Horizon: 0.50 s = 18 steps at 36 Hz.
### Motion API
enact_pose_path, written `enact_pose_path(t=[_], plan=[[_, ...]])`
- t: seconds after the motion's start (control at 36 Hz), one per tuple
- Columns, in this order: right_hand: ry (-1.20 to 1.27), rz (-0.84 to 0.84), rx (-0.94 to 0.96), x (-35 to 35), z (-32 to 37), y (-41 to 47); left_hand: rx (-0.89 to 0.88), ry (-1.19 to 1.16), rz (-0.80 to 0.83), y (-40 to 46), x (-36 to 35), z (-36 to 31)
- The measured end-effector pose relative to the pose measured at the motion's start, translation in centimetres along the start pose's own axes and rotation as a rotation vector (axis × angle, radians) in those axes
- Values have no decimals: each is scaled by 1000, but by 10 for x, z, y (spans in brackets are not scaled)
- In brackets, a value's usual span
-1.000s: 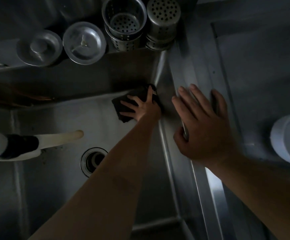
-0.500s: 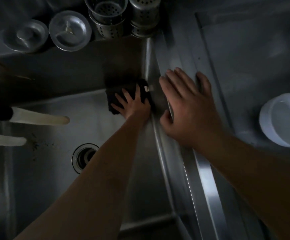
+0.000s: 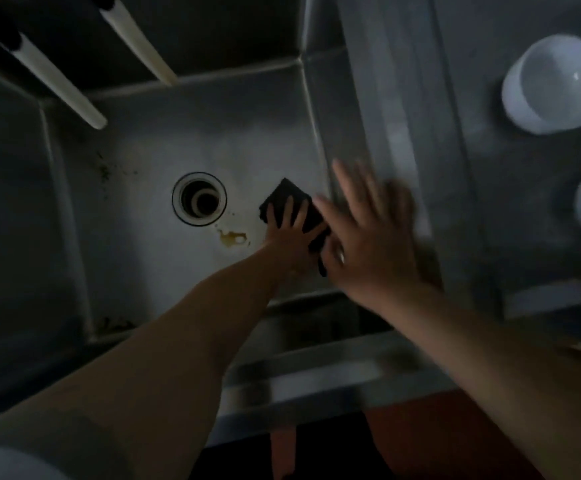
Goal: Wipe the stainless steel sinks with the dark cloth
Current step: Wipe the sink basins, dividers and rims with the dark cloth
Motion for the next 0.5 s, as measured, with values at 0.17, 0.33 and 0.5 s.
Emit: enact_pose_path(t=[0.17,0.33,0.5], plan=[[153,67,-195,-24,25,-73,-329,216,70,-41,-45,-32],[-31,242,-404,-42,19,-75,-441,299,93,-58,-54,-23],[-67,238,-316,-40,31,-69,-428,332,-75,-69,-37,39]])
Point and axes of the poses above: each hand's wrist, its own y-axis towards the middle knuckle, its own x-axis out of the back of the hand, z = x × y, the point moved 8 cm from there along y, towards the middle knuckle, and after that the axes turned 9 degrees about -x, right-handed, at the moved point
